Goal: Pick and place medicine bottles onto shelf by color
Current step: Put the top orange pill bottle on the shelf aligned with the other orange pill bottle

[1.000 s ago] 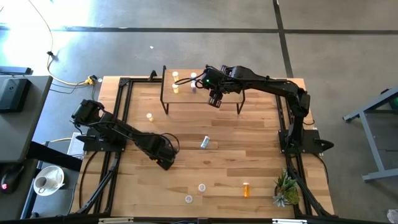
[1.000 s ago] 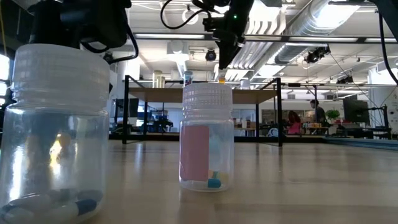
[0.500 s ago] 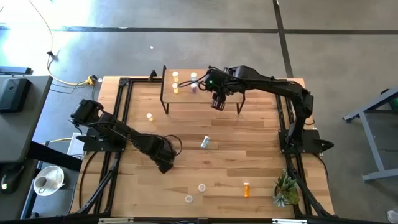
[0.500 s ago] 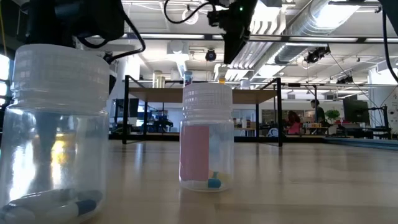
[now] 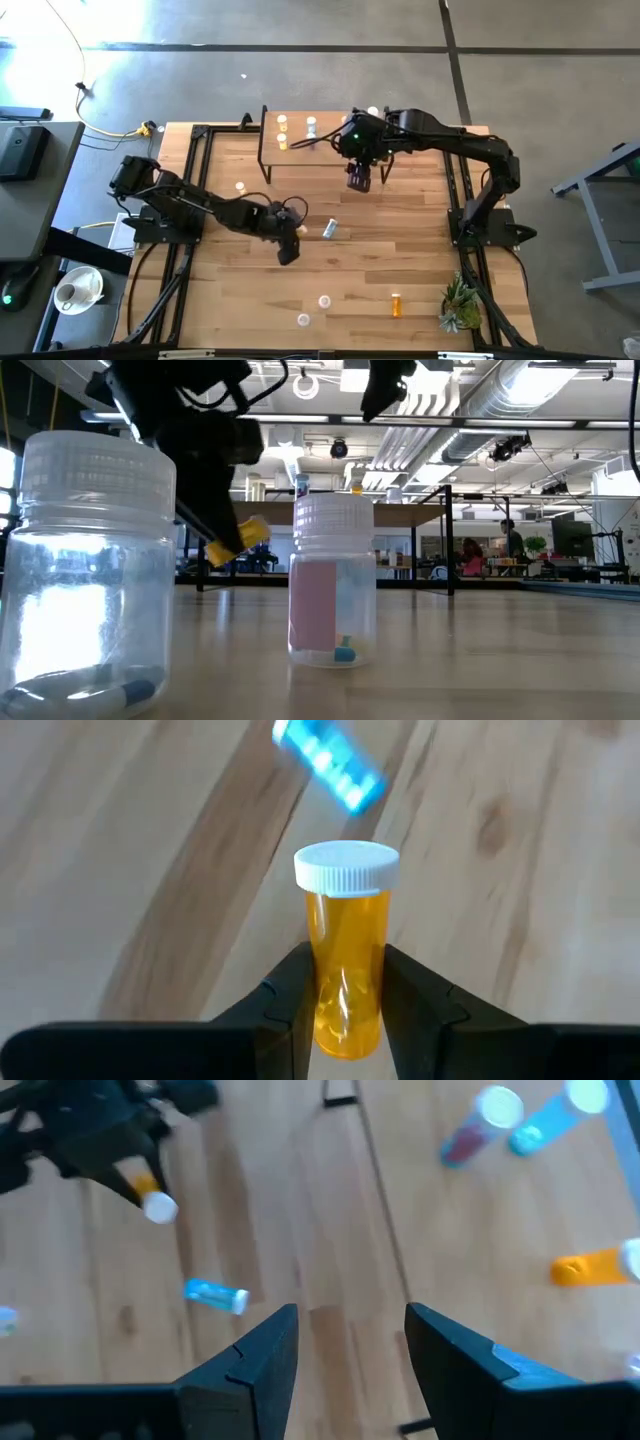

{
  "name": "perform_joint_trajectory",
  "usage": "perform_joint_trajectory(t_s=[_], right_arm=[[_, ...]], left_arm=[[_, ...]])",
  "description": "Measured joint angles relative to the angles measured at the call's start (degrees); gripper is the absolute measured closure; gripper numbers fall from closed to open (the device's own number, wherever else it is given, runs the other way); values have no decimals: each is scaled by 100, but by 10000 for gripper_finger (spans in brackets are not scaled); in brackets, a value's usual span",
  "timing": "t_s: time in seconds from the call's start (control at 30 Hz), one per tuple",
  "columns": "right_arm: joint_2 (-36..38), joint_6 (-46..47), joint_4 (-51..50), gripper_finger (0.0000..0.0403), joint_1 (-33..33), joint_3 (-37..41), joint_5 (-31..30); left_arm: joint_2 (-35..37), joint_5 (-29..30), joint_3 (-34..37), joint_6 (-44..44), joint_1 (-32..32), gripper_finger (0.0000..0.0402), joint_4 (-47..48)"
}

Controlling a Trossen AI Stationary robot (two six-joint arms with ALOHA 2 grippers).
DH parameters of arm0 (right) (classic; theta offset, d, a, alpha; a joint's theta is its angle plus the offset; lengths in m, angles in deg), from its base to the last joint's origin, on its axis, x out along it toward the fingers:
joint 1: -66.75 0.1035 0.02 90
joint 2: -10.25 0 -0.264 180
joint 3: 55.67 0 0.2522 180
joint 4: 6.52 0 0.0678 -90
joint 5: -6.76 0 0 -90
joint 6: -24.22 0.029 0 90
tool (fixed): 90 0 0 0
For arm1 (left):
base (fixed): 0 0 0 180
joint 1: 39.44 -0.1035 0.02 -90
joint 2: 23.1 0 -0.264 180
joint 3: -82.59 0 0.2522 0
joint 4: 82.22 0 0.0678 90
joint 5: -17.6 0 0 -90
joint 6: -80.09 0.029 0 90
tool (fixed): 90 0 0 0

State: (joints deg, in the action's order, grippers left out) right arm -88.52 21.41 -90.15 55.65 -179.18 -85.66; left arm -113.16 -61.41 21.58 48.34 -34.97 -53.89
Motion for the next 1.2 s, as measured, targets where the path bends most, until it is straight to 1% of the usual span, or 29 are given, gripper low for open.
perform_joint_trajectory(t_s=[0.17,0.37,0.67,0.87,0.93,1.07,1.2], right_arm=[[30,6,-17,226,212,-4,9],[35,258,-8,226,384,-4,11],[35,248,77,226,519,-4,7],[31,-70,77,226,690,-4,15],[31,-225,92,226,749,-4,149],[31,-623,247,226,873,-4,622],[31,-818,481,226,978,-4,726]], left_arm=[[5,-143,0,722,-340,316,-649],[5,-198,-1,1562,-639,316,-1459],[7,-193,-7,2779,-849,316,-2899],[9,-134,-7,3263,-865,316,-3825],[11,-132,-9,3381,-863,316,-4098],[11,-130,-9,3535,-863,316,-4432],[13,-130,-9,3545,-863,316,-4616]])
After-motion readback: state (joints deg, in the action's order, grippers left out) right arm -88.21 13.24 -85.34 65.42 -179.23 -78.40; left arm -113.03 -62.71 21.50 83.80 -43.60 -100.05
